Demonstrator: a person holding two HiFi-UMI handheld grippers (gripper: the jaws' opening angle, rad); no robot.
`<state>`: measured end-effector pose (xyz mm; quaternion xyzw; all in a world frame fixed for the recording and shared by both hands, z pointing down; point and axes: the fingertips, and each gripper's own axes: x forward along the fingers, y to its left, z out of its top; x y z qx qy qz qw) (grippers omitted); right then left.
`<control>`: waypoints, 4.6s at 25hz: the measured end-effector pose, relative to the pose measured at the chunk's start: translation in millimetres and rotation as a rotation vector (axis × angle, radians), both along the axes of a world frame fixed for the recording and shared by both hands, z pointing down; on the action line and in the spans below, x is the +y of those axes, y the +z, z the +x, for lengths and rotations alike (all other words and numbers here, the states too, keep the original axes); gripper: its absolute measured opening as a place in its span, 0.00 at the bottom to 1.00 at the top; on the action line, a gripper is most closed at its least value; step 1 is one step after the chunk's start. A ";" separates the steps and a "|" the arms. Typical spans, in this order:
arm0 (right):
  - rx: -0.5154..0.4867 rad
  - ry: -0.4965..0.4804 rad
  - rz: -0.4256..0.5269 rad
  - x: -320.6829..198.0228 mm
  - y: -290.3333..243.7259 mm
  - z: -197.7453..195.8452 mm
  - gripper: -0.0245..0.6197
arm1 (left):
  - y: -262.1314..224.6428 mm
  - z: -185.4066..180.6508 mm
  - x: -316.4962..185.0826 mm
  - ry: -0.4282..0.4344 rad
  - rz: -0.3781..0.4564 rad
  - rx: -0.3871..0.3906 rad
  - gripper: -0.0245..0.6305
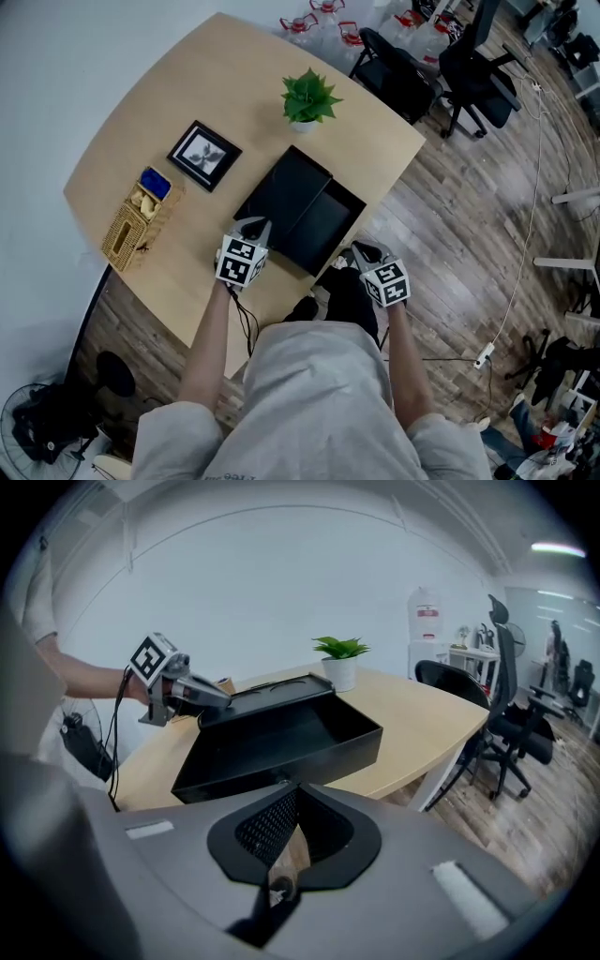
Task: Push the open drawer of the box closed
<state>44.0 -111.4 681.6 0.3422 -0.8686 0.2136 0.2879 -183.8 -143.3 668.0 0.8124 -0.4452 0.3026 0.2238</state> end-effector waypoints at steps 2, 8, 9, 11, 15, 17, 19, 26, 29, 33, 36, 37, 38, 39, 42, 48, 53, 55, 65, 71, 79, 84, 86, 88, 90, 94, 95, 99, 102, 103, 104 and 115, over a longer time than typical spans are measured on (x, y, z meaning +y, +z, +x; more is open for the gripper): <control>0.026 -0.065 0.009 2.3 2.6 -4.7 0.04 | -1.3 -0.9 0.0 -0.003 0.004 0.003 0.12; 0.056 -0.199 -0.016 9.2 12.6 -15.4 0.10 | -1.7 0.8 -0.9 -0.010 0.009 0.009 0.12; 0.061 -0.213 -0.021 9.4 14.9 -16.2 0.11 | -1.3 1.0 -1.2 -0.010 0.010 0.011 0.12; 0.076 -0.234 -0.030 9.7 18.6 -17.7 0.12 | -1.2 0.6 -0.8 -0.014 0.010 0.015 0.12; 0.098 -0.261 -0.029 7.5 20.5 -23.0 0.15 | -3.6 -2.0 -0.7 -0.029 0.016 0.021 0.12; 0.097 -0.260 -0.029 5.4 20.2 -24.6 0.16 | -3.9 -1.2 -1.2 -0.030 0.018 0.023 0.12; 0.103 -0.266 -0.033 4.8 22.1 -26.6 0.16 | -3.2 -0.6 -1.6 -0.029 0.021 0.025 0.12; 0.168 -0.279 -0.029 4.4 34.8 -26.6 0.16 | -4.5 -0.8 -0.5 -0.039 0.029 0.039 0.12; 0.177 -0.280 -0.019 3.0 35.3 -27.5 0.16 | -4.4 -1.2 -1.0 -0.036 0.033 0.041 0.12; 0.179 -0.271 -0.022 4.1 38.2 -27.3 0.16 | -3.9 -1.0 -1.2 -0.036 0.038 0.044 0.12; 0.175 -0.265 -0.033 8.6 38.1 -27.1 0.16 | -4.1 -0.4 -1.0 -0.035 0.042 0.045 0.12; 0.171 -0.266 -0.027 8.1 36.4 -27.9 0.16 | -4.2 -0.4 -1.2 -0.034 0.042 0.045 0.12; 0.169 -0.268 -0.017 6.6 32.7 -29.4 0.15 | -4.3 -0.7 -1.3 -0.034 0.043 0.045 0.12; 0.170 -0.271 -0.009 4.9 28.5 -31.1 0.16 | -4.4 -0.9 -1.3 -0.034 0.043 0.046 0.12; 0.167 -0.270 -0.016 5.8 30.2 -31.1 0.15 | -5.1 -0.6 -0.9 -0.035 0.045 0.047 0.12; 0.163 -0.263 -0.010 5.1 26.9 -34.1 0.15 | -4.1 -0.6 -0.9 -0.032 0.046 0.049 0.12; 0.161 -0.264 0.002 2.1 24.2 -36.4 0.16 | -5.2 -0.6 0.0 -0.033 0.052 0.053 0.12; 0.163 -0.270 0.005 1.5 22.6 -38.3 0.16 | -5.3 -0.9 -0.1 -0.034 0.053 0.054 0.12; 0.178 -0.286 0.006 -1.3 23.9 -41.4 0.16 | -5.0 -1.2 -1.1 -0.034 0.055 0.057 0.12; 0.173 -0.273 -0.004 -2.8 23.4 -44.3 0.16 | -6.1 -0.2 -1.0 -0.033 0.060 0.059 0.12; 0.160 -0.268 -0.001 -6.1 26.5 -50.2 0.16 | -6.7 -1.7 -0.5 -0.042 0.068 0.065 0.12; 0.164 -0.266 -0.001 -7.9 23.7 -52.1 0.16 | -6.6 -1.4 -0.7 -0.040 0.069 0.069 0.12; 0.166 -0.262 -0.007 -7.8 24.5 -52.7 0.16 | -6.7 -2.0 -0.3 -0.041 0.071 0.070 0.12; 0.163 -0.258 -0.010 -8.0 24.6 -53.9 0.16 | -7.0 -2.1 -0.1 -0.042 0.073 0.070 0.12; 0.152 -0.254 -0.004 -9.7 21.7 -57.7 0.16 | -7.1 -1.8 -0.1 -0.041 0.073 0.070 0.12; 0.148 -0.251 -0.002 -12.1 21.9 -60.9 0.16 | -7.2 -0.9 -0.6 -0.040 0.072 0.070 0.12; 0.145 -0.250 0.001 -13.0 20.1 -62.2 0.16 | -7.3 -0.9 -0.4 -0.040 0.072 0.070 0.12; 0.140 -0.243 0.006 -16.2 16.1 -66.1 0.16 | -7.3 -1.0 -0.4 -0.039 0.074 0.070 0.12; 0.130 -0.241 0.007 -18.9 14.8 -69.3 0.16 | -7.4 -0.5 -0.1 -0.039 0.073 0.070 0.12; 0.127 -0.242 0.007 -19.9 15.0 -70.4 0.16 | -7.4 -0.4 -0.2 -0.039 0.072 0.070 0.12; 0.125 -0.245 0.009 -20.9 15.4 -71.6 0.16 | -7.5 -0.4 -0.3 -0.039 0.071 0.070 0.12; 0.137 -0.258 -0.017 -19.8 24.8 -74.8 0.16 | -7.5 -0.6 0.7 -0.035 0.072 0.069 0.12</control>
